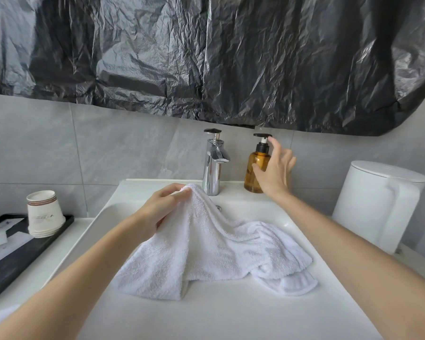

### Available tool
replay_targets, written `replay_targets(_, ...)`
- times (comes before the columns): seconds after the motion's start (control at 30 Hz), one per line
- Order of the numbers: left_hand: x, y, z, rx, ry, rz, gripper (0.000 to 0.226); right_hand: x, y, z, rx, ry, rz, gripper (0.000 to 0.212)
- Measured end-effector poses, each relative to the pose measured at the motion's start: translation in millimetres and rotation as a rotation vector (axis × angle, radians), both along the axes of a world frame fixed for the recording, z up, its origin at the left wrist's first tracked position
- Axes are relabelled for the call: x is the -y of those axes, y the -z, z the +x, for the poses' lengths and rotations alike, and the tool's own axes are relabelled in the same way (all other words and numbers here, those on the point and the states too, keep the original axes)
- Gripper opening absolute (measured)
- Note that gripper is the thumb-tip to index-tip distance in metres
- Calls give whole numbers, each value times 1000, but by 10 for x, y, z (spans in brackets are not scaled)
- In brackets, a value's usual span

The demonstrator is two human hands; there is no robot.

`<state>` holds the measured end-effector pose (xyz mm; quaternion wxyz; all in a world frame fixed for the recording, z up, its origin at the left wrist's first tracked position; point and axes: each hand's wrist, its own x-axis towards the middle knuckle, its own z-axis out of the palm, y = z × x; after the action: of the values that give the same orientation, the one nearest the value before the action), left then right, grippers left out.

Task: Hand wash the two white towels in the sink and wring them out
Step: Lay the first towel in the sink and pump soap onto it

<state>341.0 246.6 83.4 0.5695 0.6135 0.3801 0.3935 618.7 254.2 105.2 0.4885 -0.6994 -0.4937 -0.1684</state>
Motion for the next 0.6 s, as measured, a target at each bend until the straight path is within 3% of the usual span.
replay_targets(0.07,19,-20,-9,-10,12,11,13,206,69,-229,-66,-51,89,36)
replay_targets(0.13,58,-47,-20,-18,32,24,13,408,106,-500,-205,-224,6,8)
replay_targets(0.17,86,-67,-23,-15,45,30,12,497,108,-631,-276,-327,-86,8)
replay_targets(0.23,137,-109,-24,14,83,38,13,600,111,-840,-378,-510,-323,29)
replay_targets(0.33,208,-195,-32,47,148,48,15,677,104,-1033,-386,-636,-576,61)
replay_targets(0.47,234,-269,-72,42,156,98,14,726,107,-1086,-471,-819,-493,42)
replay_targets(0.6,236,-193,-53,-154,104,176,18,784,36,-1053,-516,-654,-267,40)
